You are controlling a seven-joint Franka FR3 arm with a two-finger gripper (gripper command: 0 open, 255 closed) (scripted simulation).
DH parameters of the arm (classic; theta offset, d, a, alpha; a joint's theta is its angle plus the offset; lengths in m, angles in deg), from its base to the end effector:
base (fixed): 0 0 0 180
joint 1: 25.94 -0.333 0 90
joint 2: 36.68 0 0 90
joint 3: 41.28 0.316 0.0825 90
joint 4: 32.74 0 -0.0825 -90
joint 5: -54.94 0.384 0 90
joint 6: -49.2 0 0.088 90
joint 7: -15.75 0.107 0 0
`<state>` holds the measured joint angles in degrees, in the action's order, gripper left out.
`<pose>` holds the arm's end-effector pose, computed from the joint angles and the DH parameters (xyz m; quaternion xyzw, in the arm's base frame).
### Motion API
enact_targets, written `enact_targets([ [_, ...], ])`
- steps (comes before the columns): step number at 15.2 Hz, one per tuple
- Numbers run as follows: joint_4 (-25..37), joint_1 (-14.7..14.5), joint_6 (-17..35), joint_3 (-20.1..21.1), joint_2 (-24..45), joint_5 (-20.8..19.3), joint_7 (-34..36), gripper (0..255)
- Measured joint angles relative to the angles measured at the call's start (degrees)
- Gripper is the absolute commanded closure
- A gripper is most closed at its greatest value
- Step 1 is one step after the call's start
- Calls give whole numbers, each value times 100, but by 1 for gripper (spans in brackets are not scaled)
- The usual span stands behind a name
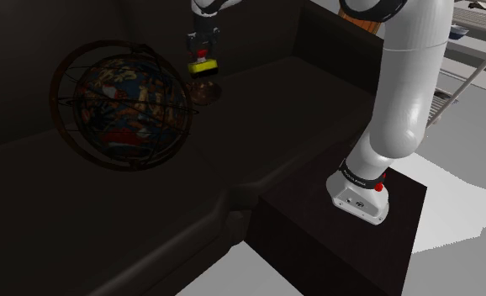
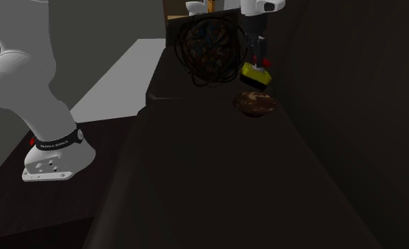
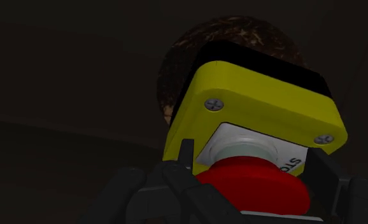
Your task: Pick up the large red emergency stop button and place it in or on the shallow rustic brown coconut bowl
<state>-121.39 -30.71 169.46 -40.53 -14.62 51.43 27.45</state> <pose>0.6853 0.0621 0.4454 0.9954 -0.0412 0.0861 0.0125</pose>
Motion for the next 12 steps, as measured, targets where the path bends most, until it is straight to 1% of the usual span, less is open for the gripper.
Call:
enact_targets([
  [12,-544,-2,794,-11,254,-32,54,255],
])
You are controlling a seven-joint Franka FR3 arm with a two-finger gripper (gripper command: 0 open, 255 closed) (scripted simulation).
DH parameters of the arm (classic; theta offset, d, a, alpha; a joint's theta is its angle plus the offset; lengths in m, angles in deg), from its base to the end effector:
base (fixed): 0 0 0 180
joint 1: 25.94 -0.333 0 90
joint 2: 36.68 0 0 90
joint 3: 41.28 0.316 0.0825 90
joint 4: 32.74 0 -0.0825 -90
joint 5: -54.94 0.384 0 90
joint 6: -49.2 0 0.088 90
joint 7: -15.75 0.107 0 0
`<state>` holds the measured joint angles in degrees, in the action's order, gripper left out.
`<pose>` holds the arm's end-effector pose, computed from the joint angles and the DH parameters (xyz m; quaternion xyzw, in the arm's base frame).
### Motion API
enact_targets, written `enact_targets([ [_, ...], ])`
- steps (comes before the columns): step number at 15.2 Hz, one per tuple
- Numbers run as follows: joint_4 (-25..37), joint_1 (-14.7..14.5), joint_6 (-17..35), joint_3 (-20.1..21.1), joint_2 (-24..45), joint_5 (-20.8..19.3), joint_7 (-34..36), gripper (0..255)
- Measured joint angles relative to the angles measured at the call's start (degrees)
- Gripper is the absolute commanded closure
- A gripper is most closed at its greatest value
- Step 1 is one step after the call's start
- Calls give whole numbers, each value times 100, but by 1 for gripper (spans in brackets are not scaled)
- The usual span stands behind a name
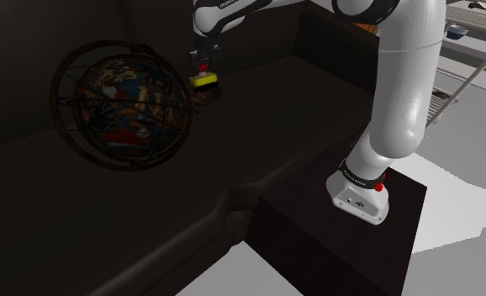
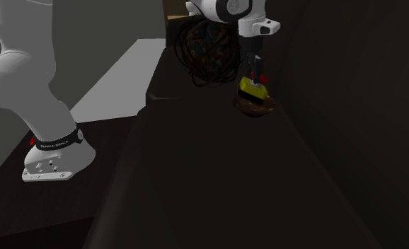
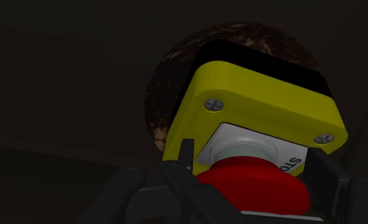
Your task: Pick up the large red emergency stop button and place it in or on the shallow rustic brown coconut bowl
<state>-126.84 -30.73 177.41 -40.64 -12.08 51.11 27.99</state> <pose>0.6847 0.0622 0.3830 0.9954 -0.0415 0.0858 0.0126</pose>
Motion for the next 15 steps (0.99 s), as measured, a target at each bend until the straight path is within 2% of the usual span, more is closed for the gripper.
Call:
enact_targets([
  [5,-159,-9,302,-5,144,-17,31,255],
  [11,-170,-3,351,-7,177,-17,26,255],
  [12,-171,-4,353,-7,176,-17,26,0],
  [15,-169,-4,354,-8,176,-18,28,0],
])
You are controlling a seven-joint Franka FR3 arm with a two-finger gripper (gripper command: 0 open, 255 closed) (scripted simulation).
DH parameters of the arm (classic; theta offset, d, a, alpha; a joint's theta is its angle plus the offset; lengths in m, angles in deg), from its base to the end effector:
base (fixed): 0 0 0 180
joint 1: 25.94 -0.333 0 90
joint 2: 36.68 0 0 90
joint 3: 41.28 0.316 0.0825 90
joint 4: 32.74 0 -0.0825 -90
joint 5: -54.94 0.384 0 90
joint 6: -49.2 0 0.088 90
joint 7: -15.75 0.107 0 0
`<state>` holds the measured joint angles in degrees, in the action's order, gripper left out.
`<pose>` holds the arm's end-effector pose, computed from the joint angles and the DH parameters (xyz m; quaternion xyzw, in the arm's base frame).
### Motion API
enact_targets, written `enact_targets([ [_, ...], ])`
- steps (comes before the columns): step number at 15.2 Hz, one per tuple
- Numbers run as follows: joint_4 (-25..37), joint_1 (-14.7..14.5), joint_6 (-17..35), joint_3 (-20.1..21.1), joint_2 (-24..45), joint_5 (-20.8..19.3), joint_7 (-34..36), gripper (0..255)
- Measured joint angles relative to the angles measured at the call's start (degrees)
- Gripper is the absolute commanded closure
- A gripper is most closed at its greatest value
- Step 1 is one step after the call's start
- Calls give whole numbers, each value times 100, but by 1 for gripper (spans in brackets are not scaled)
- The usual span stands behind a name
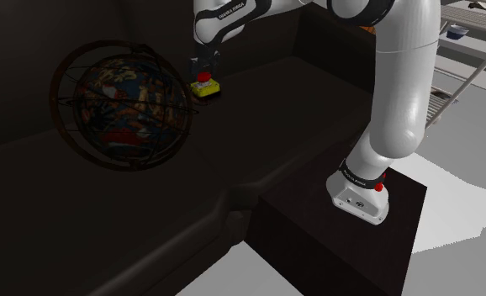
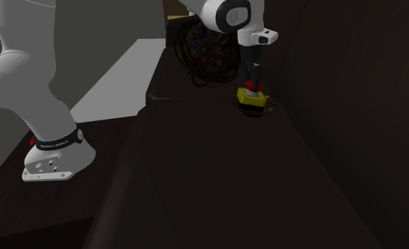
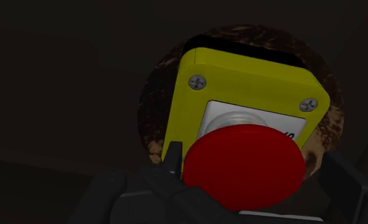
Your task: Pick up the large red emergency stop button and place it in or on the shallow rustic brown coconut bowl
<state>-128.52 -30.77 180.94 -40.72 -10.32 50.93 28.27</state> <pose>0.6851 0.0624 0.3543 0.9953 -0.0416 0.0867 0.0125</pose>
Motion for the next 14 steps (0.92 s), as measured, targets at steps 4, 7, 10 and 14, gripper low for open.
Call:
enact_targets([
  [4,-9,-4,-60,3,-67,2,1,0],
  [7,18,5,-383,10,-372,21,-30,0],
  [10,87,-9,-505,15,-424,21,-18,0],
  [14,88,-11,-517,16,-430,21,-14,0],
])
